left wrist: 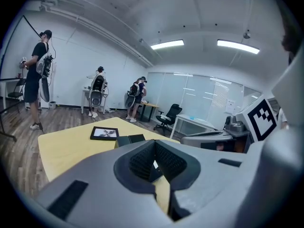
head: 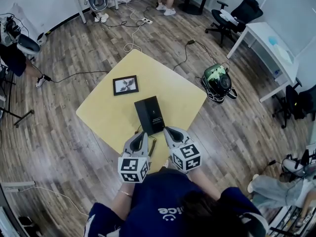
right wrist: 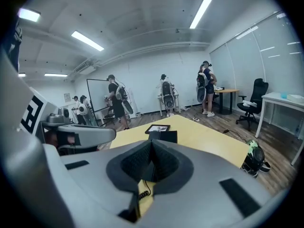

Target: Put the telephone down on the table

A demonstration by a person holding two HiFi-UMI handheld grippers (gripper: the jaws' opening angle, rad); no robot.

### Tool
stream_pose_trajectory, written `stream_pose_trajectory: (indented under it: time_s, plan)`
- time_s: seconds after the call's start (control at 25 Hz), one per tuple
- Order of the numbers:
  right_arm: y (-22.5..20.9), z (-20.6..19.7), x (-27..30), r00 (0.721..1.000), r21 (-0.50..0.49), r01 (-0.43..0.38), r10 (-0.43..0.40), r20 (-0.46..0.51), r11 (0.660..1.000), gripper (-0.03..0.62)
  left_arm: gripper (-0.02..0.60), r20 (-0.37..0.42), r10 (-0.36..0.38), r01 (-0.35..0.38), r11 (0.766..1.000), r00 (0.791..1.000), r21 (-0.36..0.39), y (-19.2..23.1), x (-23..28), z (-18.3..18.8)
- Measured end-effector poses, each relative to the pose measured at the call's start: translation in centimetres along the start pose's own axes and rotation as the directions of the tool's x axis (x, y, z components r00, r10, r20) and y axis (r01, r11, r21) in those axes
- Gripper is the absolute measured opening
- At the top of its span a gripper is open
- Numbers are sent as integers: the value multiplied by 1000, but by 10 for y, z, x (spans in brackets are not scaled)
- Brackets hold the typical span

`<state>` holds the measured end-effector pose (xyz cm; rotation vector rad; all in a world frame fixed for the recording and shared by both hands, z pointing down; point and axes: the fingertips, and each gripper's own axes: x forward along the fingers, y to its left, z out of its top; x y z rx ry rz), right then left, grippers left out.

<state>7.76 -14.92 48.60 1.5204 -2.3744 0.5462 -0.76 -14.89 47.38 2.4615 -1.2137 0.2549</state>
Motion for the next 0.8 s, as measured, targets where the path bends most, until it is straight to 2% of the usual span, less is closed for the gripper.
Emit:
stream_pose_trajectory:
  time_s: [0.8]
  plan:
    - [1, 3, 20, 1000, -43, 12, -12, -16, 999, 8, 3, -18, 16, -16, 1000, 1000, 11, 17, 9, 0]
